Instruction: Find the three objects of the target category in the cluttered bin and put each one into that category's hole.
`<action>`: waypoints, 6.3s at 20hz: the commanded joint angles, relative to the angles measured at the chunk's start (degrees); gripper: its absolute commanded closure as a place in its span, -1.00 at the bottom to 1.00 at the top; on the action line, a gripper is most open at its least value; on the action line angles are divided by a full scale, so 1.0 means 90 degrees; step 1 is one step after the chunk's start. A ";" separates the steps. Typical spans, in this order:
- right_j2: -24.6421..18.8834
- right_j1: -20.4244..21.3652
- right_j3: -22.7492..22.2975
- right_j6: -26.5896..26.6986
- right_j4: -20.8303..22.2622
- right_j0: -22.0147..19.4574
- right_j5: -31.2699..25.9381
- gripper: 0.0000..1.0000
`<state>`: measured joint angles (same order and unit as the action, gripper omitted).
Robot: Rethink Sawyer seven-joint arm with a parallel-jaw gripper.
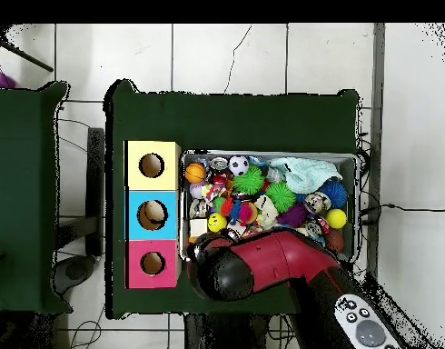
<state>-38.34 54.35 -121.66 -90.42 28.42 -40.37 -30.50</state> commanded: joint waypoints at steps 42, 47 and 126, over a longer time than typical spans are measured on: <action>0.0156 -0.0450 0.1485 0.0385 -0.0185 0.0799 -0.1393 1.00; 0.0048 -0.0369 0.1202 0.0801 -0.0157 0.0233 -0.1426 1.00; -0.1263 -0.1082 0.1661 0.1674 0.0905 -0.1574 -0.1913 1.00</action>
<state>-47.12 46.02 -111.22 -90.08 34.89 -55.80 -39.80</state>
